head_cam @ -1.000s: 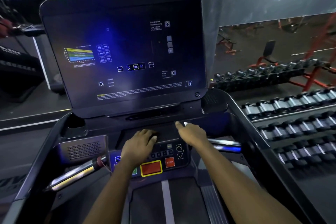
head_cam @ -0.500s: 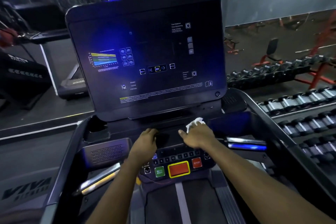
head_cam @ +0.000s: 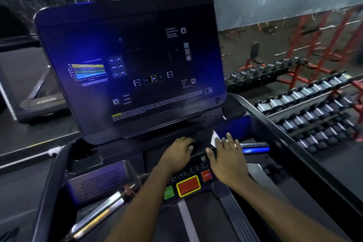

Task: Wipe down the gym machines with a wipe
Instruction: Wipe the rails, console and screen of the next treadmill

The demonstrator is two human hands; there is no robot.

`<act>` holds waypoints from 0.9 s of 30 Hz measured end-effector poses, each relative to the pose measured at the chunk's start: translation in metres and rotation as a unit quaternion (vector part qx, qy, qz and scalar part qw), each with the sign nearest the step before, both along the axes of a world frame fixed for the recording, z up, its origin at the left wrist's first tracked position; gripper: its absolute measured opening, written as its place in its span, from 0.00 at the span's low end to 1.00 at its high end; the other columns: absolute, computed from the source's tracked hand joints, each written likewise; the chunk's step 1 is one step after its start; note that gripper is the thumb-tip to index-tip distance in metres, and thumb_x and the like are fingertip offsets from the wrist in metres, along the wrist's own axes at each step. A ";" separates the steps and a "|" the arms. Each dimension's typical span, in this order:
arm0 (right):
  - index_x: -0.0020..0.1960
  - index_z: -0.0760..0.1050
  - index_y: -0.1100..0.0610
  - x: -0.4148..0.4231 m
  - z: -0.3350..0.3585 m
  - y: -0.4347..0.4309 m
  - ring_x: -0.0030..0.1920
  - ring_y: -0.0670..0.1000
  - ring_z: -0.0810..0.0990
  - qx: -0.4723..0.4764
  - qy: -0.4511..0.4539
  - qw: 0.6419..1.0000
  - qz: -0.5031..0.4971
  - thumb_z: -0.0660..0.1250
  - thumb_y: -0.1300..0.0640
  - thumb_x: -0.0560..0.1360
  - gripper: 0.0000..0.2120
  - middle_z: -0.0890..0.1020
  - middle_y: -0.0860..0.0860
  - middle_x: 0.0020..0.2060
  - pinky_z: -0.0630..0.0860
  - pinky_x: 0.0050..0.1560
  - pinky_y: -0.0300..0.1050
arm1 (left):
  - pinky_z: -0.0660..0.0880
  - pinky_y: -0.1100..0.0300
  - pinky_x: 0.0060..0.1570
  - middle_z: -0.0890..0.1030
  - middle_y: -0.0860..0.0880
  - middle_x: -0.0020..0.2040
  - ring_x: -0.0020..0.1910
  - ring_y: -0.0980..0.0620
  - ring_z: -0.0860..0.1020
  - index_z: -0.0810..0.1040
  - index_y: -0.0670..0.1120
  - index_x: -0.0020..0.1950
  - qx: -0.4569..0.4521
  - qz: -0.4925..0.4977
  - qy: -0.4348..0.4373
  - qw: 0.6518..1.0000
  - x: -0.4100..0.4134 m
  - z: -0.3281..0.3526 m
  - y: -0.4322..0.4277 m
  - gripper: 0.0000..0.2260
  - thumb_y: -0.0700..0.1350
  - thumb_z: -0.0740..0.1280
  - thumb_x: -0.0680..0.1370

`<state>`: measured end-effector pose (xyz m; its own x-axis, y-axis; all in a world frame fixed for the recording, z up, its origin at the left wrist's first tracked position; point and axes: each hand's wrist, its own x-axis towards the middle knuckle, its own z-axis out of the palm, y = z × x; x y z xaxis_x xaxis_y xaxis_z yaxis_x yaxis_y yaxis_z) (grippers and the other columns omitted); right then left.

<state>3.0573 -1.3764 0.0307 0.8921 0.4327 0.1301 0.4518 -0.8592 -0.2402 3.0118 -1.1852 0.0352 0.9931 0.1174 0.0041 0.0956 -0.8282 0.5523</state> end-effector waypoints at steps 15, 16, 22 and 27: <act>0.74 0.70 0.60 0.042 -0.021 -0.061 0.73 0.57 0.71 0.044 0.027 0.998 -0.035 0.35 0.35 0.80 0.42 0.76 0.58 0.70 0.64 0.74 0.52 | 0.62 0.56 0.74 0.65 0.55 0.78 0.77 0.54 0.62 0.65 0.51 0.78 0.014 -0.040 0.022 0.999 0.020 0.001 -0.034 0.20 0.53 0.53 0.86; 0.73 0.71 0.61 0.040 -0.023 -0.056 0.72 0.57 0.71 0.052 0.025 0.998 -0.035 0.35 0.34 0.80 0.42 0.76 0.58 0.69 0.64 0.74 0.52 | 0.63 0.55 0.73 0.64 0.55 0.78 0.77 0.54 0.62 0.64 0.52 0.79 0.026 -0.043 0.027 0.998 0.019 0.002 -0.035 0.21 0.55 0.53 0.86; 0.73 0.68 0.61 0.023 -0.039 -0.051 0.72 0.58 0.69 0.070 -0.010 0.995 0.076 0.48 0.40 0.84 0.30 0.73 0.58 0.70 0.63 0.76 0.54 | 0.65 0.51 0.73 0.59 0.56 0.81 0.79 0.56 0.58 0.58 0.54 0.81 0.066 -0.054 0.038 0.996 0.021 -0.006 -0.036 0.27 0.62 0.51 0.84; 0.71 0.70 0.66 0.044 -0.045 -0.058 0.74 0.62 0.67 0.106 0.018 0.990 -0.088 0.41 0.37 0.82 0.38 0.74 0.64 0.69 0.60 0.77 0.58 | 0.64 0.50 0.75 0.57 0.56 0.82 0.79 0.57 0.57 0.57 0.53 0.82 0.063 -0.063 0.046 0.995 0.021 -0.006 -0.035 0.27 0.62 0.51 0.84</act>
<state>3.1016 -1.4339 -0.0142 0.9569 0.2375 0.1673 0.2879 -0.8522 -0.4369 3.0329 -1.2200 0.0290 0.9967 -0.0033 -0.0813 0.0327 -0.8988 0.4372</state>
